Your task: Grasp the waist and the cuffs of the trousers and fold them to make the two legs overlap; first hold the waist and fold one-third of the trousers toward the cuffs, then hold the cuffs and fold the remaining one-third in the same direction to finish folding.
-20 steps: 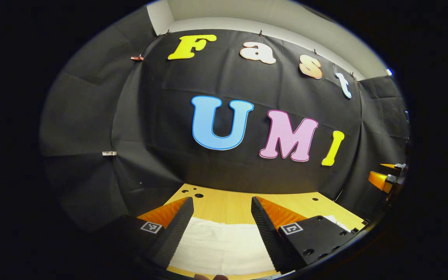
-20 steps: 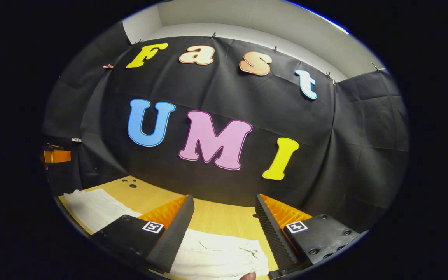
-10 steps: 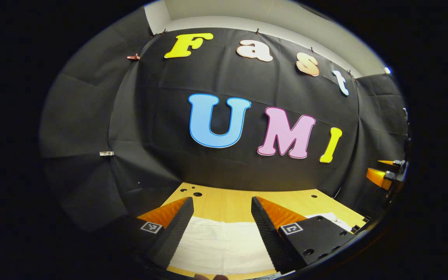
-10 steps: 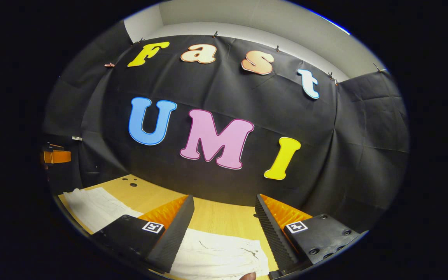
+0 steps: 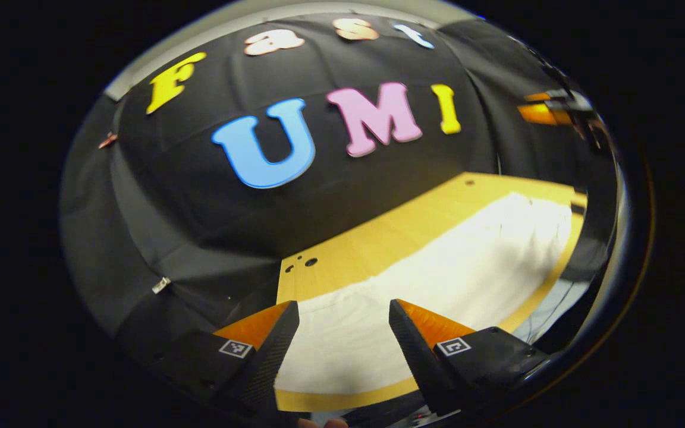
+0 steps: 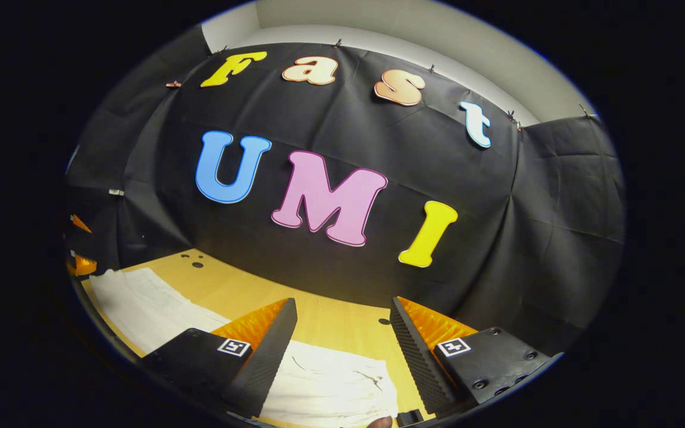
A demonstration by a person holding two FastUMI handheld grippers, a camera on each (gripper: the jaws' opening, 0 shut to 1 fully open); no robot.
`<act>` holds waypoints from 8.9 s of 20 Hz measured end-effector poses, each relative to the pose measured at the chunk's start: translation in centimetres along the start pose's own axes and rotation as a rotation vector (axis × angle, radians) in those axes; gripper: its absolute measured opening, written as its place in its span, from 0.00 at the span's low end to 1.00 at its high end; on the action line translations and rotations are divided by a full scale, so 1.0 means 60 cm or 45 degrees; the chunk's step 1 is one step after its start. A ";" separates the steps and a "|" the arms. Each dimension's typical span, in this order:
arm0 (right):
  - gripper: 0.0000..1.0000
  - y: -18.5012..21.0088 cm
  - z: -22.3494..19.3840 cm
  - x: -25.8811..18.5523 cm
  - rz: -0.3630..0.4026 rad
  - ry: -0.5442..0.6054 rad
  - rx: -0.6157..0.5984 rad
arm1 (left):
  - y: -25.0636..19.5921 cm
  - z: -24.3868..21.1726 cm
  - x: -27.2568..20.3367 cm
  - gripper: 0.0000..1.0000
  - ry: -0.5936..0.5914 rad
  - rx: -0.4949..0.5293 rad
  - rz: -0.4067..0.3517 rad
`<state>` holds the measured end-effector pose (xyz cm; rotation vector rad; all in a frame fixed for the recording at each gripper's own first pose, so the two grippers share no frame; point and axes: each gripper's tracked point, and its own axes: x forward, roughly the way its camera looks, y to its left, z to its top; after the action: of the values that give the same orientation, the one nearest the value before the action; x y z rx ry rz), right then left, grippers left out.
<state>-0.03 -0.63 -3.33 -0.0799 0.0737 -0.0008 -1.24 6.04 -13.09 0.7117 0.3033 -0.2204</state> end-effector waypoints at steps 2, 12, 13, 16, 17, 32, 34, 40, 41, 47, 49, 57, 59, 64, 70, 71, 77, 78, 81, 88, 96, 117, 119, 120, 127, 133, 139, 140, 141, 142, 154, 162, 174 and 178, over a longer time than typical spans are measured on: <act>0.98 -0.009 -0.011 -0.005 -0.014 0.021 -0.010 | -0.023 -0.054 0.004 0.96 0.065 0.166 -0.098; 0.98 -0.042 -0.075 -0.028 -0.081 0.136 -0.028 | -0.052 -0.292 0.050 0.97 0.454 0.877 -0.359; 0.98 -0.046 -0.082 -0.032 -0.085 0.149 -0.038 | -0.058 -0.302 0.058 0.97 0.469 0.919 -0.376; 0.98 -0.064 -0.115 -0.050 -0.101 0.204 -0.105 | -0.053 -0.320 0.080 0.96 0.500 1.012 -0.386; 0.98 -0.070 -0.130 -0.058 -0.100 0.228 -0.140 | -0.048 -0.319 0.089 0.94 0.503 1.035 -0.375; 0.97 -0.036 -0.373 -0.129 0.307 0.505 -0.815 | -0.044 -0.342 0.166 0.06 0.624 1.121 -0.458; 0.96 -0.024 -0.428 -0.134 0.403 0.568 -0.850 | -0.044 -0.342 0.165 0.06 0.626 1.111 -0.459; 0.95 -0.027 -0.551 -0.117 0.570 0.691 -1.070 | -0.047 -0.342 0.164 0.06 0.639 1.121 -0.457; 0.95 -0.032 -0.567 -0.110 0.591 0.704 -1.116 | -0.048 -0.342 0.164 0.06 0.639 1.125 -0.455; 0.89 -0.045 -0.608 -0.055 0.688 0.650 -1.348 | -0.052 -0.340 0.164 0.06 0.658 1.142 -0.440; 0.86 -0.041 -0.617 -0.032 0.699 0.649 -1.333 | -0.052 -0.340 0.164 0.06 0.664 1.131 -0.427; 0.07 -0.033 -0.649 -0.010 0.768 0.769 -1.303 | -0.052 -0.339 0.168 0.06 0.662 1.005 -0.398; 0.06 -0.040 -0.641 -0.009 0.742 0.800 -1.268 | -0.055 -0.337 0.167 0.05 0.664 0.970 -0.418; 0.05 -0.051 -0.533 0.015 0.539 0.646 -1.196 | -0.021 -0.299 0.178 0.05 0.557 0.872 -0.334; 0.05 -0.070 -0.459 0.076 0.399 0.593 -1.064 | 0.059 -0.227 0.225 0.05 0.502 0.688 -0.201; 0.05 -0.073 -0.456 0.088 0.394 0.592 -1.052 | 0.071 -0.214 0.239 0.05 0.499 0.667 -0.183; 0.05 -0.073 -0.449 0.191 0.356 0.565 -1.018 | 0.110 -0.174 0.341 0.05 0.545 0.684 -0.174; 0.05 -0.071 -0.454 0.212 0.353 0.571 -1.017 | 0.111 -0.177 0.359 0.05 0.559 0.698 -0.184; 0.05 -0.062 -0.486 0.272 0.372 0.609 -1.000 | 0.106 -0.207 0.404 0.06 0.641 0.724 -0.228; 0.05 -0.032 -0.580 0.352 0.503 0.724 -1.042 | 0.088 -0.244 0.470 0.05 0.749 0.781 -0.275; 0.07 -0.018 -0.641 0.365 0.571 0.764 -1.145 | 0.091 -0.255 0.508 0.06 0.716 0.964 -0.254; 0.64 -0.191 -0.540 0.304 0.086 0.746 -0.972 | 0.238 -0.265 0.391 0.98 0.734 0.923 0.065; 0.62 -0.188 -0.529 0.283 0.023 0.760 -0.743 | 0.230 -0.263 0.368 0.97 0.722 0.795 0.102; 0.61 -0.182 -0.525 0.273 0.000 0.765 -0.622 | 0.223 -0.260 0.357 0.97 0.710 0.726 0.118; 0.69 -0.136 -0.525 0.215 -0.181 0.869 0.193 | 0.120 -0.215 0.294 0.96 0.516 -0.039 0.207; 0.72 -0.109 -0.576 0.172 -0.295 0.973 0.679 | 0.058 -0.163 0.265 0.97 0.333 -0.727 0.219; 0.75 -0.108 -0.623 0.163 -0.429 1.022 1.035 | 0.025 -0.163 0.262 0.97 0.283 -1.148 0.182; 0.75 -0.106 -0.630 0.166 -0.451 1.032 1.100 | 0.022 -0.163 0.256 0.96 0.289 -1.198 0.185; 0.76 -0.104 -0.635 0.168 -0.473 1.032 1.160 | 0.023 -0.165 0.251 0.95 0.295 -1.237 0.189; 0.75 -0.107 -0.640 0.175 -0.493 1.023 1.198 | 0.020 -0.169 0.247 0.96 0.305 -1.267 0.187; 0.20 -0.109 -0.684 0.190 -0.594 1.077 1.425 | -0.033 -0.241 0.236 0.96 0.504 -1.502 0.152; 0.12 -0.105 -0.681 0.200 -0.525 1.043 1.457 | -0.020 -0.280 0.276 0.95 0.489 -1.883 0.202; 0.12 -0.111 -0.678 0.209 -0.509 1.030 1.457 | 0.033 -0.295 0.396 0.55 0.583 -1.859 0.250; 0.12 -0.116 -0.673 0.211 -0.507 0.995 1.438 | 0.030 -0.287 0.400 0.08 0.597 -1.880 0.238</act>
<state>9.61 -10.84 -43.84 1.0450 0.8231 -0.4698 18.30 16.58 -32.66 -0.6946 0.7162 0.3624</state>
